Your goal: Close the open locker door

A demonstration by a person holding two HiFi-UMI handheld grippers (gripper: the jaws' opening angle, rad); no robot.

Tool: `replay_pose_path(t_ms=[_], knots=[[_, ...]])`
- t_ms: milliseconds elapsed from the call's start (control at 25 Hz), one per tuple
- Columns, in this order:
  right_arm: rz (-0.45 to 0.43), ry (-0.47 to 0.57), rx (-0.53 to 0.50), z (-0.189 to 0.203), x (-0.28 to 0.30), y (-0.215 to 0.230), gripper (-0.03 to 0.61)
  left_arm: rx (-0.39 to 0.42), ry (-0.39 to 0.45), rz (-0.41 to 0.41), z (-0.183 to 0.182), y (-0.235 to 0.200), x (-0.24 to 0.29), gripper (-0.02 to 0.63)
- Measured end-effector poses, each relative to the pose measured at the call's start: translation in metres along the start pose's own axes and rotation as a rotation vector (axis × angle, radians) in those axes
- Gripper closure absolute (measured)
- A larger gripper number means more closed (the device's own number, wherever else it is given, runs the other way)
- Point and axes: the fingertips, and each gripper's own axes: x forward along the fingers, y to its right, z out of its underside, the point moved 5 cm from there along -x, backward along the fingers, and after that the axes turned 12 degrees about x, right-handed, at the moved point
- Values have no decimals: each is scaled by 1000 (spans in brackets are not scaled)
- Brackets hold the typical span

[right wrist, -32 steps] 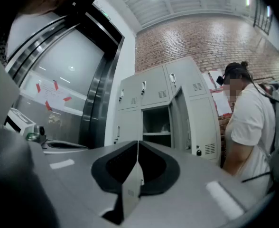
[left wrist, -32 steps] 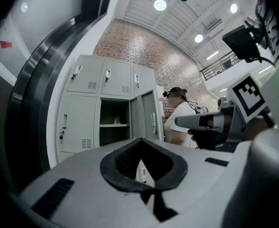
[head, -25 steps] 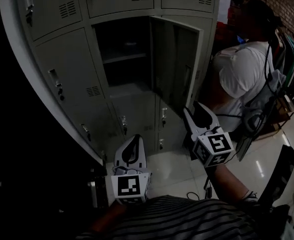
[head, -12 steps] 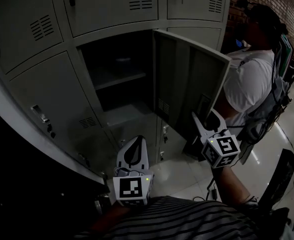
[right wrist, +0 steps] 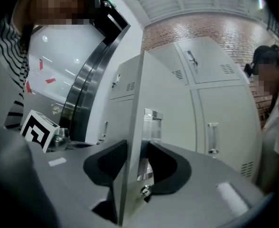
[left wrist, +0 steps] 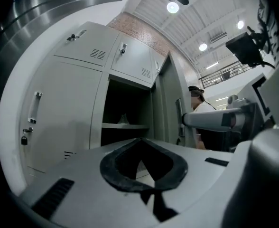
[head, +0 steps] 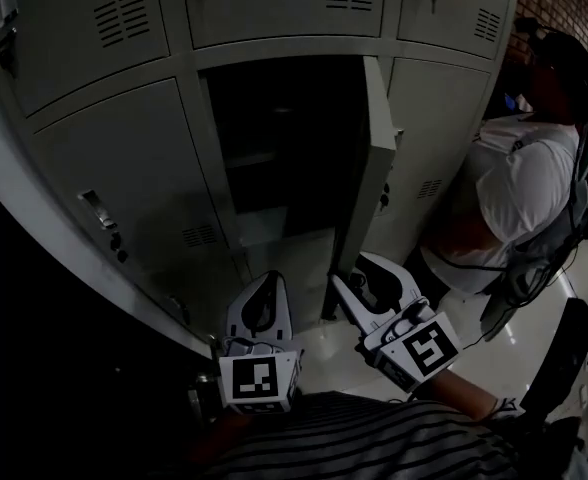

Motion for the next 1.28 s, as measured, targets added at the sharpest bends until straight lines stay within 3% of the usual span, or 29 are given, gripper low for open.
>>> replay_pose_path(t_ms=[280, 640, 840, 1080, 1200, 1280], knots=[[-67, -22, -13, 14, 102, -28, 457, -1, -41, -80, 23, -71, 3, 609], [-30, -12, -43, 19, 211, -11, 466, -12, -61, -130, 44, -134, 27, 609], [6, 7, -55, 16, 234, 2, 509, -20, -73, -148, 51, -148, 34, 609], [-8, 16, -36, 16, 235, 2, 514, -9, -76, -138, 51, -145, 38, 609], [-26, 15, -24, 12, 225, -1, 423, -10, -75, -125, 47, -136, 38, 609], [-25, 26, -23, 7, 210, -2, 416, -11, -74, -118, 43, -128, 36, 609]])
